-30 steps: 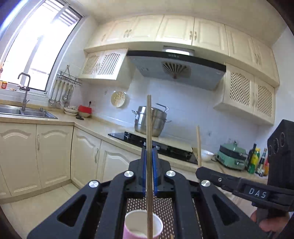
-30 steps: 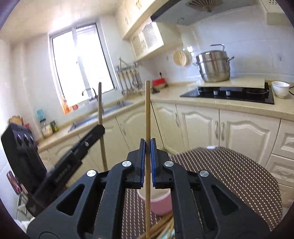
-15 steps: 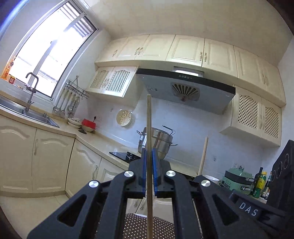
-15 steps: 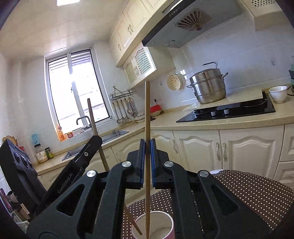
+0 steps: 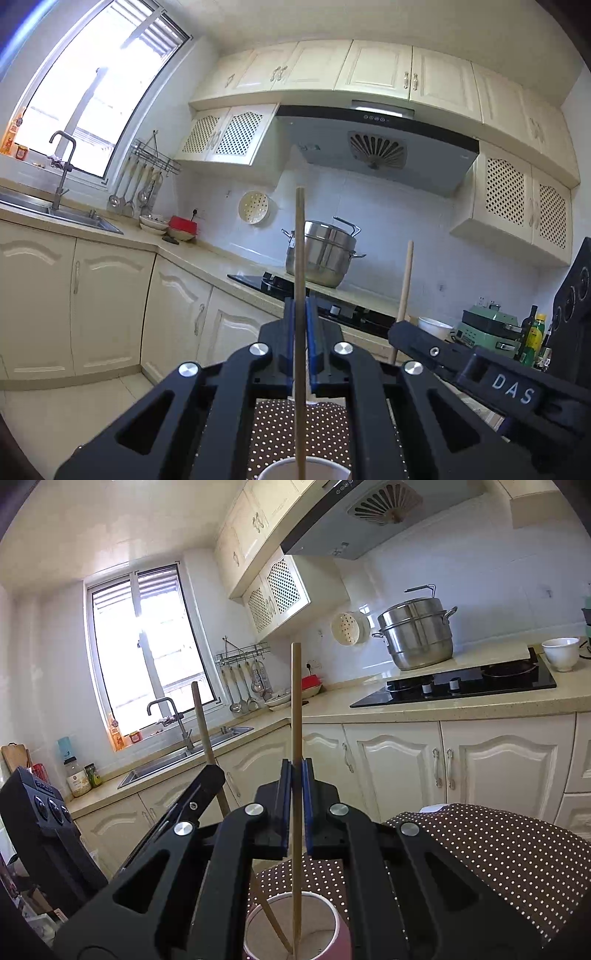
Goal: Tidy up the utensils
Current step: 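Raise both chopsticks and lower them into the pink cup, then open both grippers and withdraw from the pink cup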
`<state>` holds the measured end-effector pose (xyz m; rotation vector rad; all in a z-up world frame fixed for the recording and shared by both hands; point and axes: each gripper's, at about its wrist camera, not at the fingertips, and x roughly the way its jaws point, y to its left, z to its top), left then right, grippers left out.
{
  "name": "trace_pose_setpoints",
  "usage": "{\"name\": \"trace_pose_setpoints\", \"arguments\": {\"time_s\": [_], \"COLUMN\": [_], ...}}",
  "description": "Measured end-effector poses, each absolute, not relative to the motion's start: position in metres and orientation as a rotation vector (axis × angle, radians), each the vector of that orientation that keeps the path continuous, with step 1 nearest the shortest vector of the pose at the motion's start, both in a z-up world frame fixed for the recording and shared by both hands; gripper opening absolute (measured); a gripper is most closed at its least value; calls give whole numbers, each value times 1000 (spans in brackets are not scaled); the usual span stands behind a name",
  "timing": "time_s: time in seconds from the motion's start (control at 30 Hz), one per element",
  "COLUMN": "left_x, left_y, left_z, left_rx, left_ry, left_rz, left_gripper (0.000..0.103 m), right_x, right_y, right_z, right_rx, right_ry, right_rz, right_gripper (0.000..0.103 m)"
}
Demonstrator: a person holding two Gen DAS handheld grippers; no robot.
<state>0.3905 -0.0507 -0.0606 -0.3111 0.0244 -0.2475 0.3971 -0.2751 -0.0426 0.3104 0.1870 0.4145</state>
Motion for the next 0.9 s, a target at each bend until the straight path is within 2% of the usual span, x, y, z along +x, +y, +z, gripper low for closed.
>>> {"name": "trace_pose_setpoints", "arguments": {"time_s": [0.2,0.3,0.6,0.9], "left_x": [382,378,353,330], "left_y": [-39,-32,-19,-6], "left_z": [-70,-69,-61,-58], "left_rx": [-305,-314,-268,-227], "left_ry": [82,103,176,251], "left_rz": [-252,-247,-152,-134], "left_gripper": [8,33,54,62], "right_x": [392,387,371,361], "right_y": [-270,-268,-263,-252], "right_z": [-52,-57,-63,-67], "right_rx": [284,274,231,196], "right_ry": [212,223,237,254], "right_rz": [422,422,408,390], "right_gripper": [6,6,7,7]}}
